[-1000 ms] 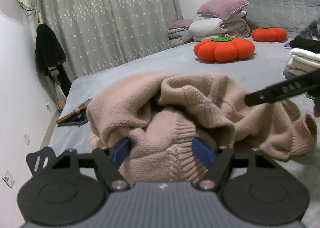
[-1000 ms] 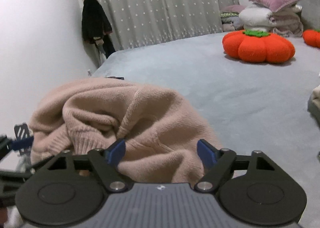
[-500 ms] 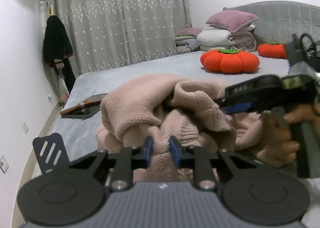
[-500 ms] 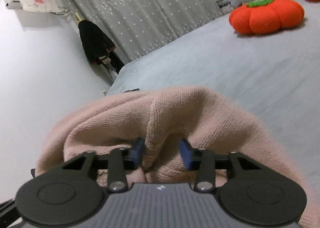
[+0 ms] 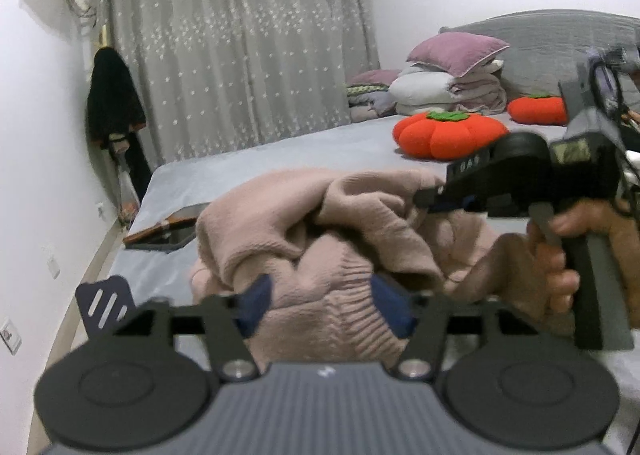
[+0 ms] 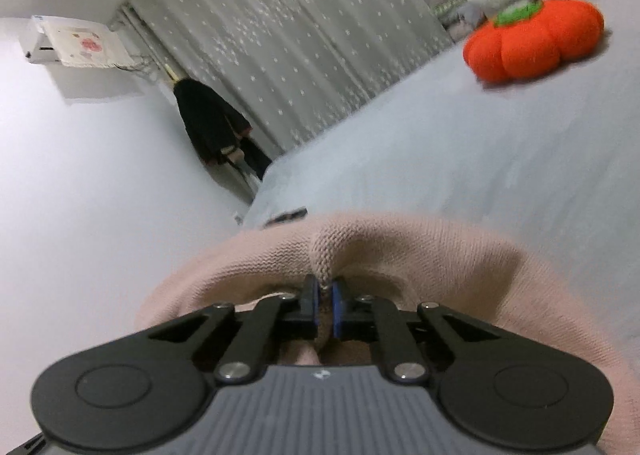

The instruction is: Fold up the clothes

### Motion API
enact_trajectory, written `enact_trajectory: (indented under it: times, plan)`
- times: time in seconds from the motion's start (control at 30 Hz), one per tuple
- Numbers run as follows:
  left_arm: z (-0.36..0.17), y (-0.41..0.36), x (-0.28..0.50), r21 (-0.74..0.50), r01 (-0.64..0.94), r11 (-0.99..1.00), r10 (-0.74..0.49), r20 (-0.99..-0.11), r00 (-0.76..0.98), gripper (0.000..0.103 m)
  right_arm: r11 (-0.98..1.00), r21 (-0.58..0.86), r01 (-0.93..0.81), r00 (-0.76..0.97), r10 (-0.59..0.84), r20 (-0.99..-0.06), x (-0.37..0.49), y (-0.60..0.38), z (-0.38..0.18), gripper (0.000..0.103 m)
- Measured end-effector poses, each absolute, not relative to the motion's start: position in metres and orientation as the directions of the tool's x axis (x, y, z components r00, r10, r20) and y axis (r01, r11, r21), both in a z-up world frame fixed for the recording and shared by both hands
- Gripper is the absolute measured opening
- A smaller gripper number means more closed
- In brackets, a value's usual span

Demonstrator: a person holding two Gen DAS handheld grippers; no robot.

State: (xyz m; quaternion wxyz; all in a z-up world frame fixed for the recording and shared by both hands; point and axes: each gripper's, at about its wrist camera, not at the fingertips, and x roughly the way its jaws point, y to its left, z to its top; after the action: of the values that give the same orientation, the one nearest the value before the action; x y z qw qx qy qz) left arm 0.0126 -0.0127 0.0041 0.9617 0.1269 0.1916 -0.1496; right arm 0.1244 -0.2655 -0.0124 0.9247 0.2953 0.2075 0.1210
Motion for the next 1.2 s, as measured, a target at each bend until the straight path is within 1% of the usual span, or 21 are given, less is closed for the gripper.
enact_trajectory:
  times: [0.03,0.17,0.23,0.33,0.43,0.5,0.53,0.57,0.6,0.63,0.67,0.73,0.8,0.9,0.93,0.97,1.0,1.03,1.1,1.17,1.2]
  plan:
    - [0.004,-0.014,0.011,0.190,0.340,0.921,-0.243,-0.404,0.882,0.072,0.800,0.592,-0.103,0.891,0.338,-0.303,0.118,-0.269,-0.007,0.009]
    - [0.005,-0.019,0.009,0.197,0.346,0.917,-0.245,-0.406,0.880,0.074,0.820,0.565,-0.091,0.913,0.295,-0.282,0.092,-0.285,0.010,0.008]
    - [0.006,-0.018,0.009,0.198,0.346,0.917,-0.244,-0.408,0.880,0.075,0.836,0.543,-0.081,0.923,0.268,-0.276,0.078,-0.294,0.016,0.004]
    - [0.007,-0.011,0.012,0.186,0.333,0.925,-0.234,-0.412,0.880,0.078,0.868,0.494,-0.052,0.935,0.216,-0.280,0.056,-0.306,0.024,0.004]
    - [0.010,-0.001,0.020,0.151,0.303,0.941,-0.216,-0.423,0.880,0.080,0.891,0.450,-0.050,0.921,0.216,-0.325,0.042,-0.315,0.026,0.004]
    - [0.013,0.005,0.029,0.130,0.276,0.952,-0.198,-0.426,0.883,0.082,0.897,0.441,-0.038,0.911,0.213,-0.354,0.038,-0.316,0.023,0.007]
    - [0.015,0.008,0.034,0.121,0.264,0.957,-0.190,-0.428,0.884,0.084,0.903,0.428,-0.032,0.908,0.206,-0.366,0.037,-0.314,0.022,0.016]
    - [0.017,0.011,0.040,0.105,0.249,0.963,-0.181,-0.433,0.883,0.084,0.910,0.413,-0.028,0.906,0.198,-0.374,0.036,-0.312,0.020,0.035]
    - [0.019,0.014,0.047,0.086,0.235,0.968,-0.175,-0.439,0.881,0.084,0.916,0.400,-0.028,0.907,0.192,-0.375,0.036,-0.309,0.019,0.047]
    - [0.021,0.018,0.054,0.066,0.220,0.973,-0.169,-0.445,0.879,0.084,0.921,0.389,-0.032,0.911,0.187,-0.367,0.037,-0.306,0.019,0.067]
    - [0.023,0.021,0.060,0.046,0.205,0.978,-0.163,-0.451,0.877,0.084,0.925,0.379,-0.037,0.915,0.183,-0.358,0.038,-0.303,0.018,0.077]
    - [0.025,0.028,0.074,0.002,0.179,0.984,-0.157,-0.468,0.869,0.083,0.931,0.362,-0.044,0.920,0.179,-0.348,0.041,-0.297,0.016,0.078]
    - [0.027,0.033,0.086,-0.029,0.165,0.986,-0.159,-0.476,0.865,0.081,0.930,0.365,-0.050,0.915,0.189,-0.357,0.047,-0.292,0.012,0.078]
    - [0.030,0.034,0.098,-0.052,0.169,0.984,-0.174,-0.467,0.867,0.072,0.924,0.379,-0.040,0.905,0.194,-0.379,0.060,-0.287,0.005,0.078]
    - [0.031,0.035,0.102,-0.059,0.171,0.983,-0.179,-0.464,0.867,0.064,0.923,0.382,-0.032,0.902,0.192,-0.387,0.064,-0.286,0.003,0.078]
    - [0.032,0.035,0.106,-0.067,0.172,0.983,-0.184,-0.462,0.868,0.053,0.922,0.387,-0.025,0.900,0.189,-0.392,0.068,-0.284,0.001,0.078]
    - [0.033,0.036,0.110,-0.074,0.174,0.982,-0.189,-0.459,0.868,0.046,0.919,0.394,-0.022,0.899,0.190,-0.394,0.071,-0.283,-0.002,0.078]
    - [0.034,0.036,0.115,-0.082,0.176,0.981,-0.193,-0.456,0.869,0.028,0.914,0.405,-0.022,0.897,0.197,-0.396,0.075,-0.282,-0.003,0.078]
    - [0.039,0.031,0.115,-0.066,0.182,0.981,-0.192,-0.440,0.877,0.021,0.903,0.427,-0.037,0.890,0.224,-0.397,0.081,-0.276,-0.004,0.078]
    - [0.052,0.026,0.111,-0.056,0.194,0.979,-0.200,-0.408,0.891,0.010,0.891,0.448,-0.072,0.880,0.268,-0.391,0.084,-0.269,-0.004,0.078]
    - [0.060,0.024,0.108,-0.052,0.200,0.978,-0.204,-0.391,0.898,0.010,0.885,0.456,-0.095,0.875,0.293,-0.385,0.085,-0.264,-0.004,0.078]
